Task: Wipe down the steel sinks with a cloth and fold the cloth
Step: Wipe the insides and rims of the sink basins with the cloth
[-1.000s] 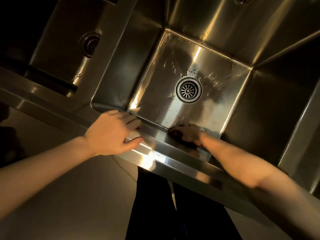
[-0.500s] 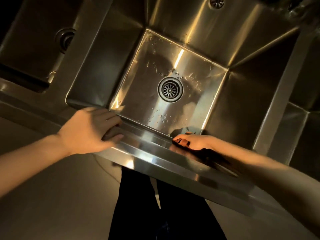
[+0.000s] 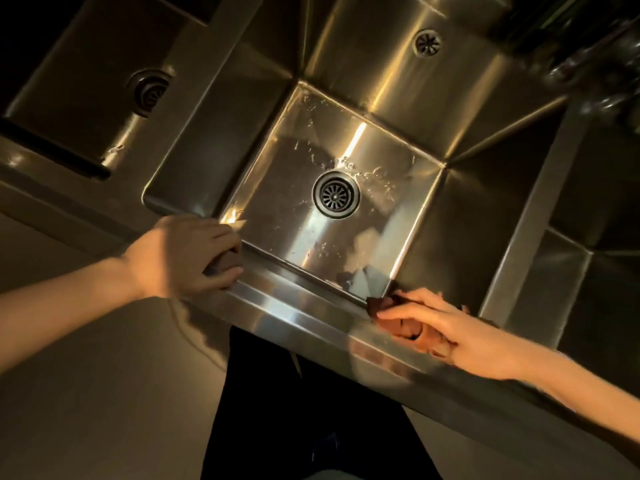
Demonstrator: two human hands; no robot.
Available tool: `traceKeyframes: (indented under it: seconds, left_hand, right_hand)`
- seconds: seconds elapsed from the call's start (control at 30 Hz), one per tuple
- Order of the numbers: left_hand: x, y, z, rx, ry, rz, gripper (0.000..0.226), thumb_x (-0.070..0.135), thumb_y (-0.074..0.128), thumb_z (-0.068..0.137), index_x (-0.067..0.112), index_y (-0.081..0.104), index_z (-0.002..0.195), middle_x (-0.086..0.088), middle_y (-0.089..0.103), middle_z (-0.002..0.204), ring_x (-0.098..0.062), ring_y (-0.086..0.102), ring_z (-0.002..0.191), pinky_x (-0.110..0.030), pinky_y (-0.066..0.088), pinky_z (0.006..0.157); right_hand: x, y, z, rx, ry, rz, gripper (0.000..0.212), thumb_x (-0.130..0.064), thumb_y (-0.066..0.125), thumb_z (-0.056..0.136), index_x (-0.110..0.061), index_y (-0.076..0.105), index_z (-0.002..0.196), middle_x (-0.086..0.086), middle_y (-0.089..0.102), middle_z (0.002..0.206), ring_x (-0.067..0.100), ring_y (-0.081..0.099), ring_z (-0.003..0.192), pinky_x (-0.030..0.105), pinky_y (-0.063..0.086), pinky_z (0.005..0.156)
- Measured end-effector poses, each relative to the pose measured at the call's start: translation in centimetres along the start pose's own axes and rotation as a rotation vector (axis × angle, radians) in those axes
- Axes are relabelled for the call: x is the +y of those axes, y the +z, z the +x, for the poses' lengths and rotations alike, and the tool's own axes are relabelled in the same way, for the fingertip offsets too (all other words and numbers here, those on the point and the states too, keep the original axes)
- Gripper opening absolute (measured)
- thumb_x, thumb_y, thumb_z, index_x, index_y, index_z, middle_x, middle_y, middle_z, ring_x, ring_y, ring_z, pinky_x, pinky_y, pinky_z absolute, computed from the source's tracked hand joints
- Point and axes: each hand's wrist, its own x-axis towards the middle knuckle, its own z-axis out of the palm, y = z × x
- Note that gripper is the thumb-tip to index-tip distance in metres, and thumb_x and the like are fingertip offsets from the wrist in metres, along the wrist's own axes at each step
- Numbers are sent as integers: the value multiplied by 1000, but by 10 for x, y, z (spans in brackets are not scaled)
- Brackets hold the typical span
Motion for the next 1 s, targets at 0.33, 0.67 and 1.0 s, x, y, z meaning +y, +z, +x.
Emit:
traceKeyframes:
  seconds: [0.33, 0.67, 1.0]
  left_hand:
    - [-1, -1, -1, -14, -16, 59, 40, 56, 40, 84, 22, 62, 84, 3, 63, 75, -20, 63, 67, -30, 47, 59]
    - [-2, 1, -1, 14, -5, 48, 34, 53, 46, 81, 23, 62, 81, 6, 61, 75, -15, 60, 67, -27, 47, 60]
    - [3, -16, 82, -623, -66, 27, 55, 68, 27, 89, 33, 49, 125, 2, 56, 127, -23, 53, 115, -32, 38, 83]
  right_hand:
    - [-35, 41, 58, 325, -180, -474, 52, -28, 58, 86, -57, 38, 123, -6, 29, 140, 24, 40, 113, 48, 37, 88]
    - [90, 26, 186, 279, 361, -17, 57, -26, 56, 82, -59, 42, 127, 1, 29, 148, 34, 28, 136, 57, 25, 111]
    - [64, 30, 130, -6, 203, -355, 47, -5, 48, 91, -27, 55, 132, 0, 42, 141, 21, 47, 124, 27, 35, 105]
